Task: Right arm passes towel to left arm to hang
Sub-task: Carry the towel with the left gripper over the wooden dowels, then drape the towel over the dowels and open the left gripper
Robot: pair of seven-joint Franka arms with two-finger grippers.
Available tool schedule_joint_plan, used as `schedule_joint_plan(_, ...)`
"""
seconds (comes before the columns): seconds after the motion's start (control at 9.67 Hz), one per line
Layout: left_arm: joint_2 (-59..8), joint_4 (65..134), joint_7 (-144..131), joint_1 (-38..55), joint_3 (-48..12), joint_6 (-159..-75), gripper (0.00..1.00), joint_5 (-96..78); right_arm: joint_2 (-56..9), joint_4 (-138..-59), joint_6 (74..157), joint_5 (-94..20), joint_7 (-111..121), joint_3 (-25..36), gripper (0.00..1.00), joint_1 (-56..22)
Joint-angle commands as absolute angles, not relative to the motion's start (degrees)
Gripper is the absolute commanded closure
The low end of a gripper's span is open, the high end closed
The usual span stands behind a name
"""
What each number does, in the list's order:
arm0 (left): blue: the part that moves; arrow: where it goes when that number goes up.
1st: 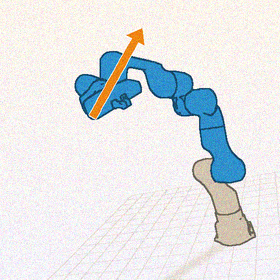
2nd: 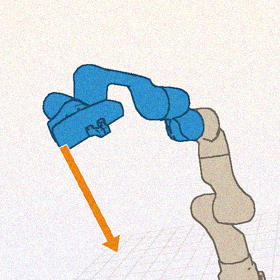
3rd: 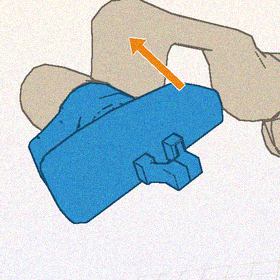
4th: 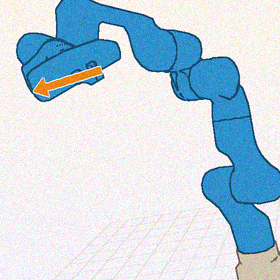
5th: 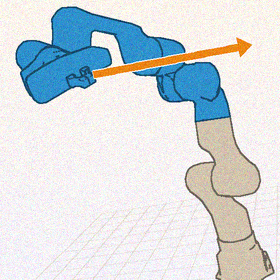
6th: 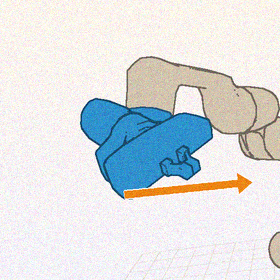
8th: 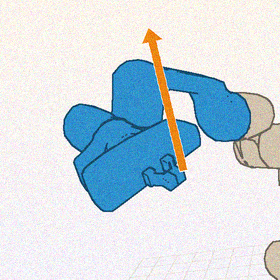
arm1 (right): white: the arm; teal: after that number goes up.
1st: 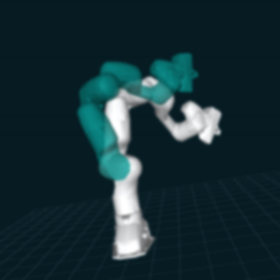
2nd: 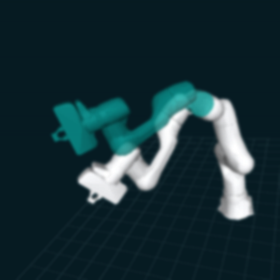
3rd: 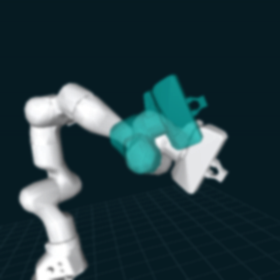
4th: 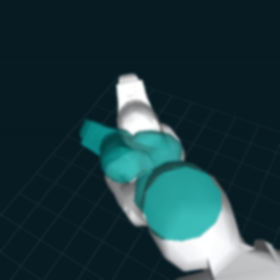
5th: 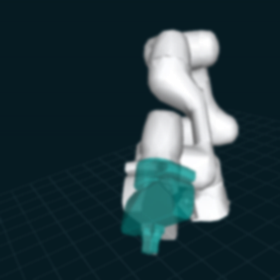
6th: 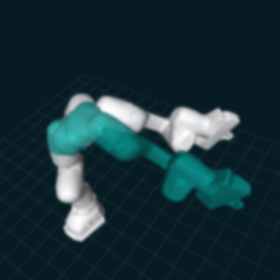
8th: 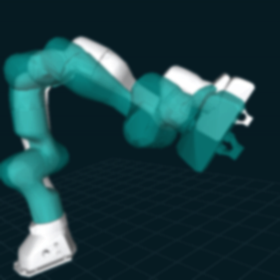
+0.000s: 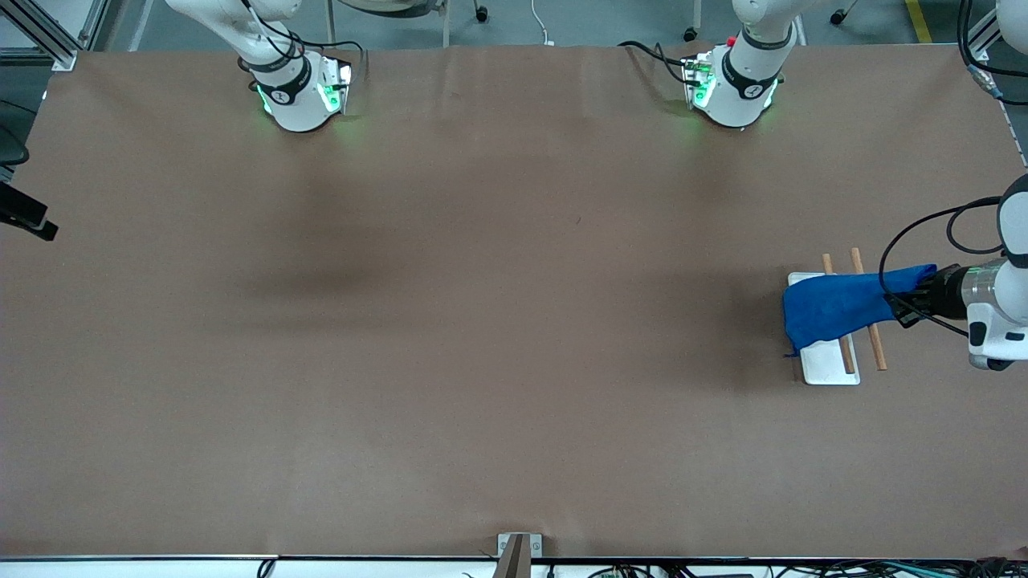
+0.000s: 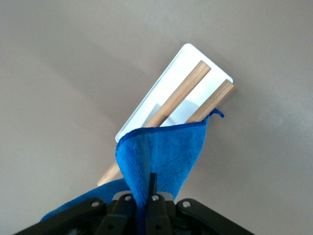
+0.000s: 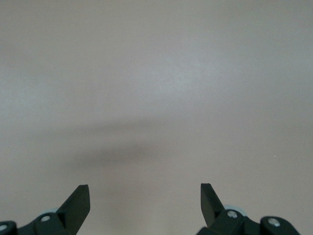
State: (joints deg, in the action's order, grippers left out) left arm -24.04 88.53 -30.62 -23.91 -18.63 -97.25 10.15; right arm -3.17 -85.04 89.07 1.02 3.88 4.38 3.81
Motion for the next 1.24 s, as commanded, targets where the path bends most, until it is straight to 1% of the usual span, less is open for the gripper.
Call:
schedule_joint_plan(0.0,-25.6,87.2,-24.4,-24.9,-19.0,-97.6,0.99,13.2,-3.4,-84.8,88.7,0.4,3.9,9.1,0.0,-0.4)
schedule_joint_plan(0.1,-25.9,87.2,-21.0,-26.6,-19.0,-97.6,0.99,13.9,-3.3,-85.0,88.9,0.3,3.9,9.4,0.0,-1.0)
schedule_joint_plan(0.62,-29.0,87.3,-13.1,-29.0,-19.0,-101.2,0.97,16.3,-3.3,-85.6,90.2,0.0,3.9,9.5,0.0,0.0)
schedule_joint_plan(0.83,-30.4,87.2,-12.3,-29.6,-19.0,-102.7,0.97,16.2,-1.9,-86.0,89.7,0.0,3.9,9.5,0.0,-0.1)
schedule_joint_plan(0.93,-30.3,87.1,-12.1,-29.7,-19.0,-102.7,0.97,16.3,-1.3,-87.2,89.9,0.1,4.0,9.5,0.0,-0.1)
schedule_joint_plan(1.14,-30.8,87.1,-9.4,-30.8,-19.0,-102.8,0.97,15.7,3.9,-93.9,91.4,0.2,4.0,9.5,0.0,-0.2)
